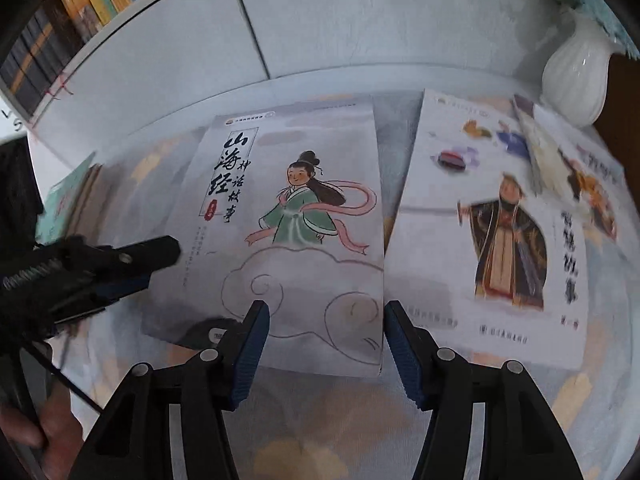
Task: Organize books
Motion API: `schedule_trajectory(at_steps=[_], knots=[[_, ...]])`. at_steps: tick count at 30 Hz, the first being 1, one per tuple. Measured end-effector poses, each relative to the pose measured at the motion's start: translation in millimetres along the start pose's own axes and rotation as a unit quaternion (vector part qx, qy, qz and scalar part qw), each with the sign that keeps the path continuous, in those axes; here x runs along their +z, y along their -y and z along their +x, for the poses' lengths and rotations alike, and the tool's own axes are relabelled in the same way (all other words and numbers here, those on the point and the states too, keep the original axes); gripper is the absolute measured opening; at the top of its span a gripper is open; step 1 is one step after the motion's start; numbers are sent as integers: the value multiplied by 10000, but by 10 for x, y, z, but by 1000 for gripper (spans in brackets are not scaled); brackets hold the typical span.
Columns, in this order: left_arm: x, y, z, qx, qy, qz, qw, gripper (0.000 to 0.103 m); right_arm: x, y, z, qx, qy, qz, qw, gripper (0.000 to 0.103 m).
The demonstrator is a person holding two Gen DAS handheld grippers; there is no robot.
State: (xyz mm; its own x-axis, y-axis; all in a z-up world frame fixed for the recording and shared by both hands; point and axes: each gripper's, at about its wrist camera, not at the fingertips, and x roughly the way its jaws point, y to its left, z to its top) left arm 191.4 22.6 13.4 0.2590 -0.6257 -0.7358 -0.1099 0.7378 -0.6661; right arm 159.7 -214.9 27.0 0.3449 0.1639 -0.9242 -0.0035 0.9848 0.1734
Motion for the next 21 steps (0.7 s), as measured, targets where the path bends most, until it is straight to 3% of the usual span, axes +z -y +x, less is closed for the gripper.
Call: schedule_trajectory(at_steps=[4,6,8,12,16,18,21], knots=[[-582,81,-282,-330,-316,466,9979,44,-340,-84,-202,274,-136,-175,9994,58],[-1071,62,-329,-281,-537,638,9961,44,-626,-205,-274,662,-375,-256,9968,58],[-1394,-54,-393,-194,-624,584,9962,43,-994,-300,-348,926,-572,-391,9933,58],[-1889,-344,-621,-322,-720,178,9967,43,-1634,-319,-478,736,-913,-562,9915,58],[-1741,-317,-784,-93,-303,323,9990,43,-1743,-114,-625,649,-991,-310,9925,58],[-1454,-251,-775,-135,78,283,9995,44,-1605,-17,-624,636,-957,69,9933,58],[-1044,-222,-772,264,828,67,9962,45,-1277,35,-640,769,-521,812,9924,58]])
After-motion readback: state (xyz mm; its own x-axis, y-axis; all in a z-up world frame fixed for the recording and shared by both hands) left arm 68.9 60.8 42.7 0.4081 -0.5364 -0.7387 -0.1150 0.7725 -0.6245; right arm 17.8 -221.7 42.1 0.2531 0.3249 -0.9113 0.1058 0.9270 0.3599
